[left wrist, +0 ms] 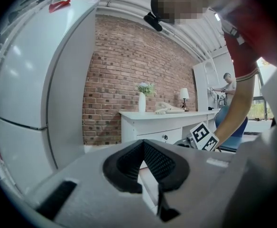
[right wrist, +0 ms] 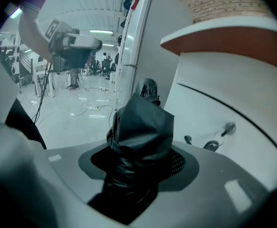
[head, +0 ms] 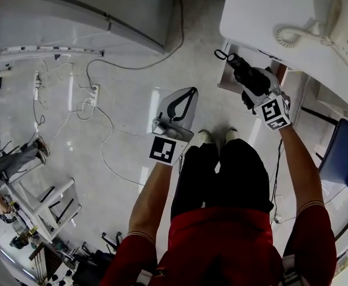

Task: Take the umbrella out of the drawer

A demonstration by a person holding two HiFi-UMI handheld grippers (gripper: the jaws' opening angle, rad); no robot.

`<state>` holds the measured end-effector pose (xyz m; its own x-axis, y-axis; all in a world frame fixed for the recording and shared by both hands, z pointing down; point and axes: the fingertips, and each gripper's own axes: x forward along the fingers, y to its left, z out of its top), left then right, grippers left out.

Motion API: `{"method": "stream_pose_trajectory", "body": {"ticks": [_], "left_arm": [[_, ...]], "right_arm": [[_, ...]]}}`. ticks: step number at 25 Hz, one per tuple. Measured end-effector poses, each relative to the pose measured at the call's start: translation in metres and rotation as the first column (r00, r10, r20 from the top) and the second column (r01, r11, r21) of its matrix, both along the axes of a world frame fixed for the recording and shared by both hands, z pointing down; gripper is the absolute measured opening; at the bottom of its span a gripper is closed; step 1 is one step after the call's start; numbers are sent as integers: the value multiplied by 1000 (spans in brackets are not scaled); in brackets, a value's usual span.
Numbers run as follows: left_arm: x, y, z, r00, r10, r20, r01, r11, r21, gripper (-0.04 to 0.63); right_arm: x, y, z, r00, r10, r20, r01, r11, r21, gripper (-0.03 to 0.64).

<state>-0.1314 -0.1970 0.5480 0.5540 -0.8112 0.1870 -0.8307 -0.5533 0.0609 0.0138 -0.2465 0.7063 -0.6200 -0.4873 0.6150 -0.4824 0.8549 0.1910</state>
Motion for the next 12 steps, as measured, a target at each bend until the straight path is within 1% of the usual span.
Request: {"method": "stream_pose_trajectory", "body": {"ticks": [5,8,12], "left_arm": [[2,13,-40,1000,-2,-13,2,1000,-6,8],[8,22,-62,1000,5,-13,-5,1000,4,8],[15,33,-97,1000,0,-30,1,999,32,8]], "right_arm": [[-6,26,-72,992,34,122,-32,999,-22,259],[-8,41,-118,982,34,186,-36,999,6,259],[-6,56,-175,960,61,274,-69,997,22,259]]}}
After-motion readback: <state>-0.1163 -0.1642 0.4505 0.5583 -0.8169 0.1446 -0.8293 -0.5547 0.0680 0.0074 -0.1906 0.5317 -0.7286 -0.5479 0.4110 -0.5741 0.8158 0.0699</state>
